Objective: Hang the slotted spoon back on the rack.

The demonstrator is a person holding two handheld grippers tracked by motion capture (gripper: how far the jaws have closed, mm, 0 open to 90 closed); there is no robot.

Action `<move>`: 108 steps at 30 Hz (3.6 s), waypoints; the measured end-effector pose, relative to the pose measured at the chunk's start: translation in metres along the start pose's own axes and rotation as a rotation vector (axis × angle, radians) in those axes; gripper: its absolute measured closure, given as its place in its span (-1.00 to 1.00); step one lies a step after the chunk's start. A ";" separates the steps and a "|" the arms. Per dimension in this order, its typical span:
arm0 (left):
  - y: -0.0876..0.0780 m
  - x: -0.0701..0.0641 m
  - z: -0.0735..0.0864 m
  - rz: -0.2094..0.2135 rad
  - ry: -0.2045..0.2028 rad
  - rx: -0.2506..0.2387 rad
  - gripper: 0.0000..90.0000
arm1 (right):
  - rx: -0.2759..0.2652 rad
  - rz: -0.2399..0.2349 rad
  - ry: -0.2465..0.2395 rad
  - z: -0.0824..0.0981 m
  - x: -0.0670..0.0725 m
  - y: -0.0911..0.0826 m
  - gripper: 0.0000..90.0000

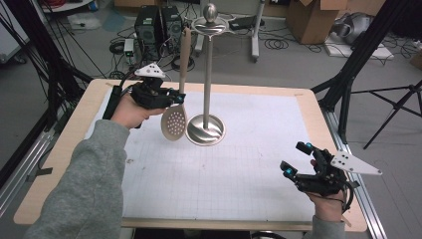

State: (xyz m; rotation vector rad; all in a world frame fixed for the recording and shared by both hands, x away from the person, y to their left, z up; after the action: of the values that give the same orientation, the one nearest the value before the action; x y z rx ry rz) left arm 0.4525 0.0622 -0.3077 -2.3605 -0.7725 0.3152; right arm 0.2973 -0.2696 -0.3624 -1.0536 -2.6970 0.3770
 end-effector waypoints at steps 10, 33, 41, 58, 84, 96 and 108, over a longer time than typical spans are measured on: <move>0.004 -0.001 -0.002 0.002 0.001 -0.003 0.71 | 0.003 -0.004 0.001 0.000 0.001 0.001 -0.76; -0.016 -0.001 0.026 0.011 0.045 -0.077 -0.63 | 0.010 0.000 -0.005 0.001 0.003 0.001 -0.76; -0.036 0.000 0.051 -0.028 0.029 -0.130 -0.65 | 0.016 -0.001 -0.010 0.001 0.004 0.004 -0.76; -0.070 -0.005 0.105 -0.098 0.018 -0.195 -0.66 | 0.036 -0.018 -0.014 0.003 0.007 0.013 -0.76; -0.109 -0.015 0.171 -0.205 -0.033 -0.245 -0.67 | 0.057 -0.009 -0.018 0.007 0.010 0.016 -0.76; -0.112 -0.003 0.199 -0.229 -0.126 -0.269 -0.68 | 0.073 -0.008 -0.023 0.009 0.010 0.021 -0.76; -0.123 -0.005 0.213 -0.309 -0.124 -0.270 -0.69 | 0.071 -0.002 -0.029 0.009 0.012 0.023 -0.76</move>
State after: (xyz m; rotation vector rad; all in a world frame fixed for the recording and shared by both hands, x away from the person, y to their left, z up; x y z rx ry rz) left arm 0.3086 0.2421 -0.3948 -2.4343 -1.2918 0.2384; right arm 0.3007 -0.2470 -0.3763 -1.0341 -2.6884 0.4874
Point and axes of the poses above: each handheld gripper's, and its own axes: y roughly forward along the jaws, z roughly out of its underside, x roughly to its left, the point moved 9 cm from there along y, roughly forward along the jaws, and after that the axes turned 12 degrees about x, right-handed, at the moved point
